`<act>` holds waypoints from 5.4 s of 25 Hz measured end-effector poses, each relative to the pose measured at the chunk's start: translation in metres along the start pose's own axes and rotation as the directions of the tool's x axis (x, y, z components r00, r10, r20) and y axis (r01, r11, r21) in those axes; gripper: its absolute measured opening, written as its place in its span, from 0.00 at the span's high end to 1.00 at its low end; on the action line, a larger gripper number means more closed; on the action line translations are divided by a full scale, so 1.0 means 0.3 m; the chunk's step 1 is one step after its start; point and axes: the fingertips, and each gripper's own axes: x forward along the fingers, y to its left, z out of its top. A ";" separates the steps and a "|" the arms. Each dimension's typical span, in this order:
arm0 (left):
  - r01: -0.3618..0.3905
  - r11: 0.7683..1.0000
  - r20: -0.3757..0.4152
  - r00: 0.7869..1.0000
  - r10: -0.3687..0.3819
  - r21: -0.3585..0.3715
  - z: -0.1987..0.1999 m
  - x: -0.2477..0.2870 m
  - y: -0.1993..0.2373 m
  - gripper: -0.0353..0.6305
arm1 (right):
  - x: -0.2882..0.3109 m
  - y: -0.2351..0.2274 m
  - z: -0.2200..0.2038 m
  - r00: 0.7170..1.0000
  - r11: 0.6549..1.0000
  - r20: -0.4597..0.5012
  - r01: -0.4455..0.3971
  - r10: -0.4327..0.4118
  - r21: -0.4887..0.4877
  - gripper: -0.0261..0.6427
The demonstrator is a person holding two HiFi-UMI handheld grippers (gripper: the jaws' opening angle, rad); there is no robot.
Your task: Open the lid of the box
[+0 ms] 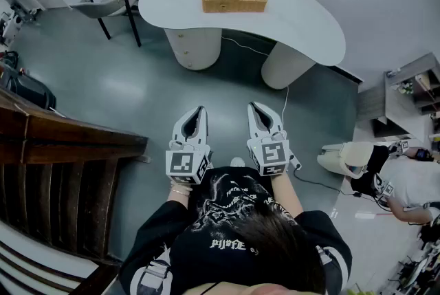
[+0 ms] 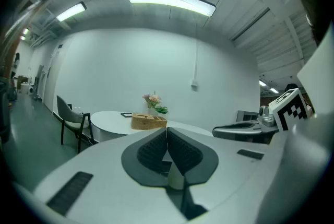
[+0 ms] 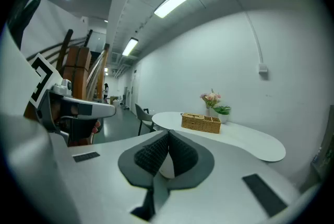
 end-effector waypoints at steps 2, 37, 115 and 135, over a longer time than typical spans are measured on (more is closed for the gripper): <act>0.003 1.000 0.001 1.000 -0.003 0.000 -0.002 -0.006 0.021 0.91 | 0.013 0.017 0.002 1.000 1.000 0.001 0.002 -0.002 0.010 0.92; -0.017 0.982 -0.020 1.000 0.013 -0.189 0.055 0.536 0.314 0.91 | 0.674 -0.265 0.109 0.995 0.995 0.017 -0.098 0.097 0.025 0.92; 0.017 0.999 -0.140 0.990 -0.022 -0.033 0.206 1.797 1.064 0.91 | 1.772 -0.638 0.169 0.858 0.893 -0.351 -0.435 0.374 -0.113 0.71; -0.086 0.996 -0.151 0.985 0.081 -0.027 0.211 1.802 1.033 0.91 | 1.830 -0.601 0.080 0.705 0.718 -0.542 -0.652 0.458 -0.242 0.71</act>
